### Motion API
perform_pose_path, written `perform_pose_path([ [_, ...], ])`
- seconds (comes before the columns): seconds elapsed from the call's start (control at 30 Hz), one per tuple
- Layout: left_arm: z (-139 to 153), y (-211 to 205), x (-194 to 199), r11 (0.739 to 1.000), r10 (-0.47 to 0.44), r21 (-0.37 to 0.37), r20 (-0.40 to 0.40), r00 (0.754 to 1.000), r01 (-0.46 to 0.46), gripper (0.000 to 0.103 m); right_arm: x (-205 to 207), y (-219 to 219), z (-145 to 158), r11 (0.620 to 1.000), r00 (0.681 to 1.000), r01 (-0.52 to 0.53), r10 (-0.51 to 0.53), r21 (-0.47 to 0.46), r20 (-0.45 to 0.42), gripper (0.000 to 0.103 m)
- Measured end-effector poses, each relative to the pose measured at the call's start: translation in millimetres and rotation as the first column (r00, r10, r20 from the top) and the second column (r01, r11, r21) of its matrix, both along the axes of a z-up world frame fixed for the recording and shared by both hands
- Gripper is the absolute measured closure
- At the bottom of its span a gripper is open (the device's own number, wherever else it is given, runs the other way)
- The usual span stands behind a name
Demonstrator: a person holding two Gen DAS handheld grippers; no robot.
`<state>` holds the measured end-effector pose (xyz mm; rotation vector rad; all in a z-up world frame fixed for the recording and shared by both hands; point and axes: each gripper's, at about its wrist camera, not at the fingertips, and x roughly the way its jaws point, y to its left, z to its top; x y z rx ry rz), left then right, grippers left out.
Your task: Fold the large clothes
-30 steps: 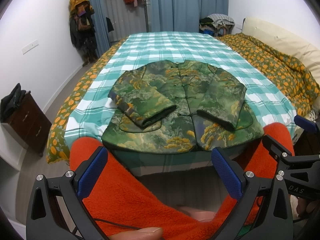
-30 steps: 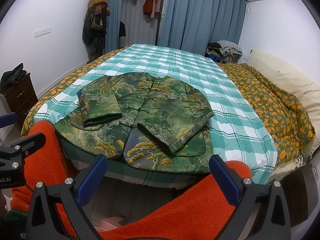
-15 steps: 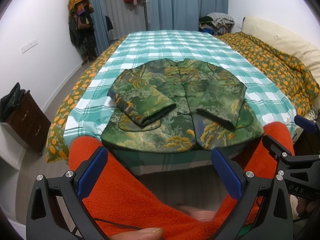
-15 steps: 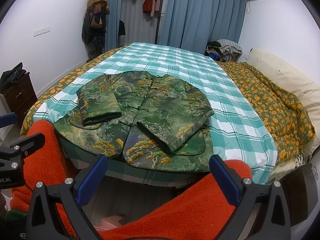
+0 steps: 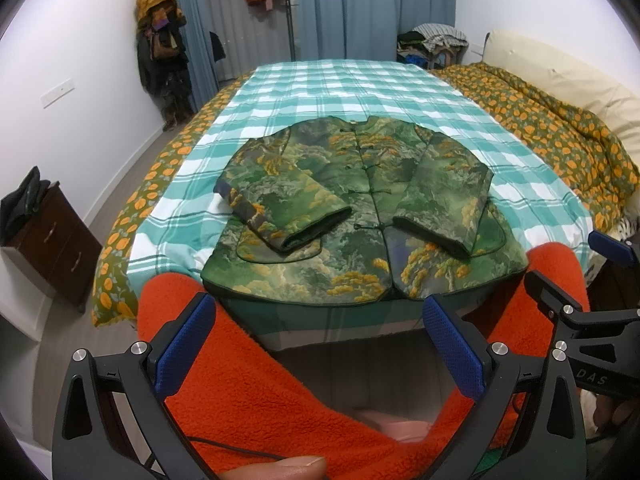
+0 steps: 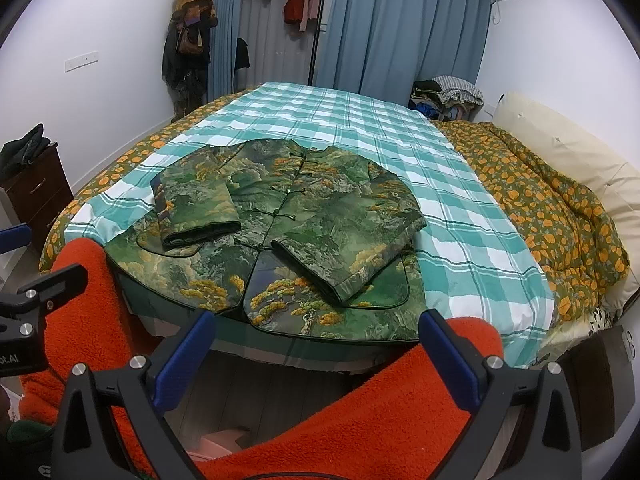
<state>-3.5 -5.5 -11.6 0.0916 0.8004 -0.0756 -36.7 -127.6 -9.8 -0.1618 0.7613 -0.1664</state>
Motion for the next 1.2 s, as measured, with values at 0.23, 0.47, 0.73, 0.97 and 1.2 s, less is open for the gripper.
perform_pose_path([
  [0.23, 0.2, -0.2, 0.1, 1.000, -0.001, 0.001, -0.003, 1.000, 0.001, 0.000, -0.7, 0.1, -0.3, 1.000, 1.000, 0.001, -0.001, 0.000, 0.000, 0.000],
  [0.47, -0.8, -0.5, -0.6, 1.000, -0.001, 0.001, -0.004, 1.000, 0.001, 0.000, -0.5, 0.3, -0.2, 1.000, 1.000, 0.001, -0.001, 0.000, -0.001, 0.000],
  [0.73, -0.1, -0.5, 0.2, 1.000, -0.001, 0.002, -0.005, 1.000, 0.001, 0.000, 0.1, -0.2, -0.5, 1.000, 1.000, 0.001, -0.001, -0.001, -0.004, 0.000],
  [0.97, 0.6, -0.3, 1.2, 1.000, -0.001, 0.002, -0.006, 1.000, 0.001, 0.000, 0.6, -0.1, -0.7, 1.000, 1.000, 0.001, -0.001, -0.001, -0.004, 0.000],
  [1.2, 0.6, -0.5, 0.8, 1.000, -0.001, 0.002, -0.007, 1.000, 0.001, 0.000, 0.5, 0.2, -0.7, 1.000, 1.000, 0.001, -0.001, -0.001, -0.006, 0.000],
])
